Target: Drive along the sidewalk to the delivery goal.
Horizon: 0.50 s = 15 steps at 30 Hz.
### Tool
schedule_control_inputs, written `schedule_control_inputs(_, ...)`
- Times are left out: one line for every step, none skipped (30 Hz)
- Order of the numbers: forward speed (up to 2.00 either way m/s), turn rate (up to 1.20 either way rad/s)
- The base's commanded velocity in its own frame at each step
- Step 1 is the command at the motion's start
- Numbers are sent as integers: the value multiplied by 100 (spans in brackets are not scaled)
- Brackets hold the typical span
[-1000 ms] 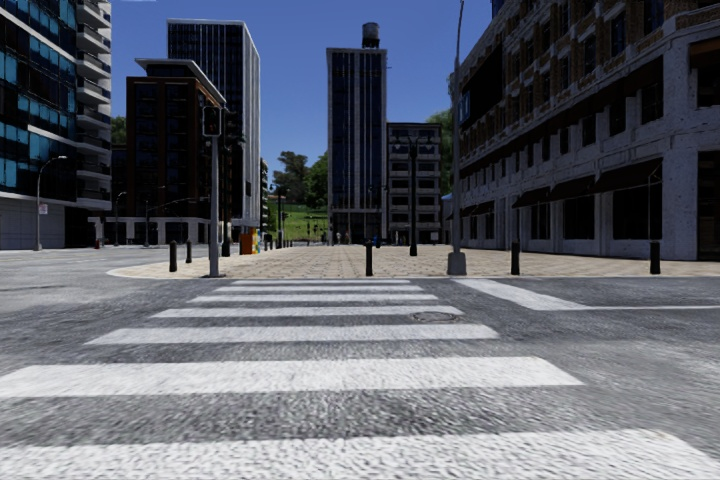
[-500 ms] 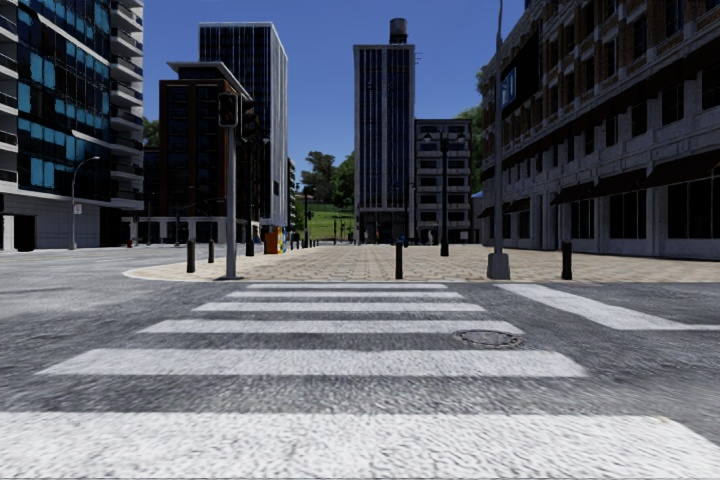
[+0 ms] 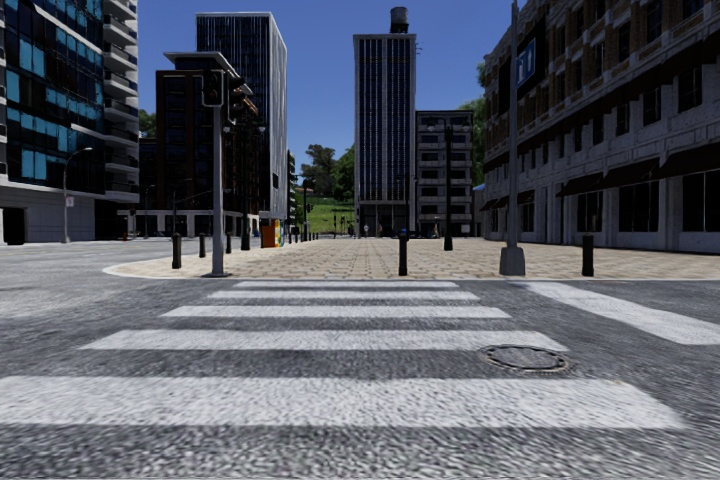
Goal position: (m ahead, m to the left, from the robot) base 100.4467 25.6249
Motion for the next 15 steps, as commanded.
schedule_control_inputs(138,0)
schedule_control_inputs(138,0)
schedule_control_inputs(138,0)
schedule_control_inputs(138,0)
schedule_control_inputs(138,0)
schedule_control_inputs(138,0)
schedule_control_inputs(138,0)
schedule_control_inputs(200,0)
schedule_control_inputs(200,0)
schedule_control_inputs(200,0)
schedule_control_inputs(200,0)
schedule_control_inputs(200,0)
schedule_control_inputs(200,0)
schedule_control_inputs(200,0)
schedule_control_inputs(200,0)
